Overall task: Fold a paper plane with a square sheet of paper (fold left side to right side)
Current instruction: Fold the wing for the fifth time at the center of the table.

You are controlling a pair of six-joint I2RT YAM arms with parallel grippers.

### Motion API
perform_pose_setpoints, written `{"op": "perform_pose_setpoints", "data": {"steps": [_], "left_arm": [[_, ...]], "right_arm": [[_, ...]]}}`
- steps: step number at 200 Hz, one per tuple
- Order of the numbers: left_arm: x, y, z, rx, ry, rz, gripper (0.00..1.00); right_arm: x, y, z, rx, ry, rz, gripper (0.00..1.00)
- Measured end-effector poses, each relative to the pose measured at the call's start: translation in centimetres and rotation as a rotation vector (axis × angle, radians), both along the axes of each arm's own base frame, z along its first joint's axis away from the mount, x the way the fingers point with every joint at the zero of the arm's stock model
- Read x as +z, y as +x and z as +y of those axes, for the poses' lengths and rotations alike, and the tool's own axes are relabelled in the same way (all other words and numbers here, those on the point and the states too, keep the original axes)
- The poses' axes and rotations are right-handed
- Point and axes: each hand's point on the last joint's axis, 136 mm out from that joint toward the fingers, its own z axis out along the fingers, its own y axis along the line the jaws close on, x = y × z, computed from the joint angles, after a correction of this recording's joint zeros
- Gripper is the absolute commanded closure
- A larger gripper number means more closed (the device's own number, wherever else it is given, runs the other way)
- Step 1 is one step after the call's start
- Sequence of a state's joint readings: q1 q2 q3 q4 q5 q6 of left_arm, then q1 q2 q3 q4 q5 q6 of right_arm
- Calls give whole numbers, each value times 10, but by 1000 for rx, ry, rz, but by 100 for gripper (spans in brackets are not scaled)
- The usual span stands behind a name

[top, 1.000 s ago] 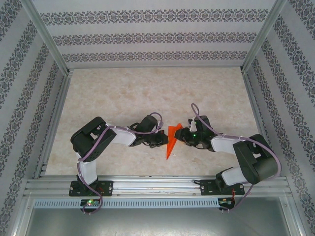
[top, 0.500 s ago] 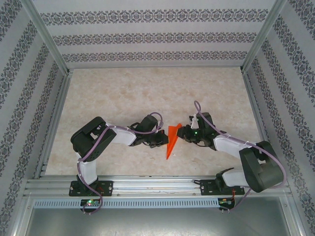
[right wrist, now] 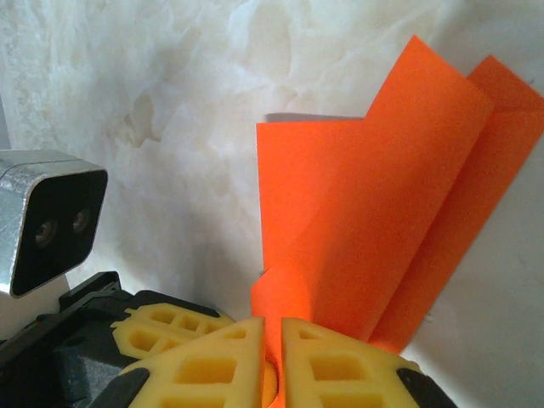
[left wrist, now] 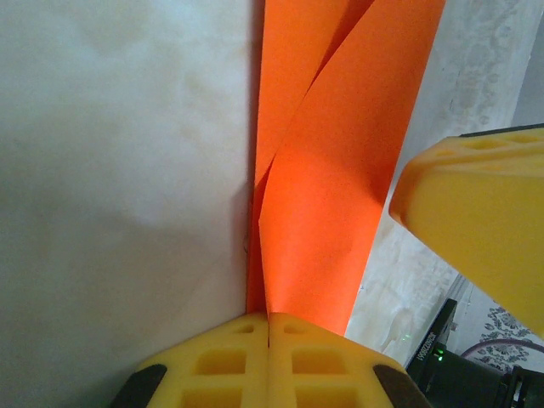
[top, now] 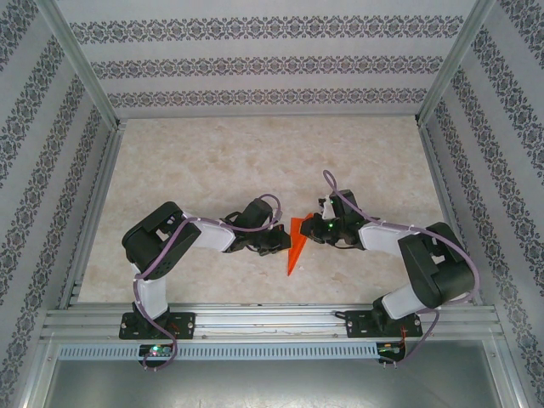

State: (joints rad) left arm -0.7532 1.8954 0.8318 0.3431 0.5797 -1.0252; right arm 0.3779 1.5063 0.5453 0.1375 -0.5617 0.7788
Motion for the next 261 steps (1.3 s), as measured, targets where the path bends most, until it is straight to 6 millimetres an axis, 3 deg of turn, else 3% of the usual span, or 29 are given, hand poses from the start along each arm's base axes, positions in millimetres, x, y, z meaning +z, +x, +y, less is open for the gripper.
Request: {"op": "perform_pose_setpoints", "data": {"steps": [209, 261], "left_arm": [[0, 0, 0, 2, 3, 0, 100], [1, 0, 0, 3, 3, -4, 99]], "right_arm": [[-22, -2, -4, -4, -48, 54, 87], [-24, -3, -5, 4, -58, 62, 96]]}}
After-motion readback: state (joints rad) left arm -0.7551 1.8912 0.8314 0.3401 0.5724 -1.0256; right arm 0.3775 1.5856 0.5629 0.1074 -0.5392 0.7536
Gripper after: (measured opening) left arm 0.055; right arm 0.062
